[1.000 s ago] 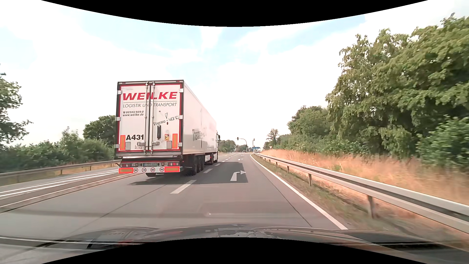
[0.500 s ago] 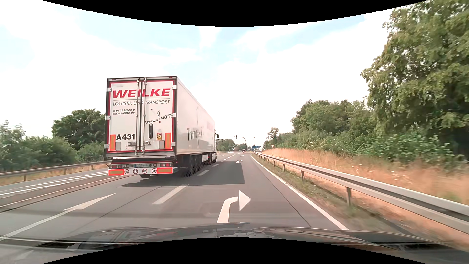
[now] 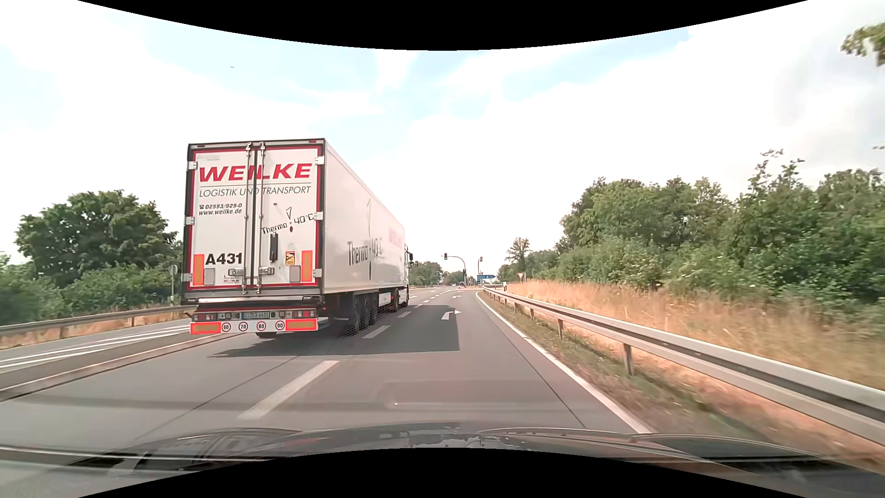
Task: Follow the waypoints while adhering to traffic rules and regulations
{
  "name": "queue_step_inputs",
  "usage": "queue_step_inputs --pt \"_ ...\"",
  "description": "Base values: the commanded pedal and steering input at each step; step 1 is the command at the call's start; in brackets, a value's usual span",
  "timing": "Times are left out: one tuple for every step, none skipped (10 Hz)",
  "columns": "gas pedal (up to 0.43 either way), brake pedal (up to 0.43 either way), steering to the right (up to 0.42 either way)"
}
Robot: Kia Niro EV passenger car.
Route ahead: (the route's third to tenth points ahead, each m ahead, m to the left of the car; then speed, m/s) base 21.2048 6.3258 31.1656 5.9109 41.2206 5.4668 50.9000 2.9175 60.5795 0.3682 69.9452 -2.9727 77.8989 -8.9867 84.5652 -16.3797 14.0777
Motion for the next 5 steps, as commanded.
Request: queue_step_inputs --pt "0.098 0.000 -0.004" --pt "0.098 0.000 -0.004" --pt "0.098 0.000 -0.004" --pt "0.098 0.000 -0.004" --pt "0.098 0.000 -0.004"
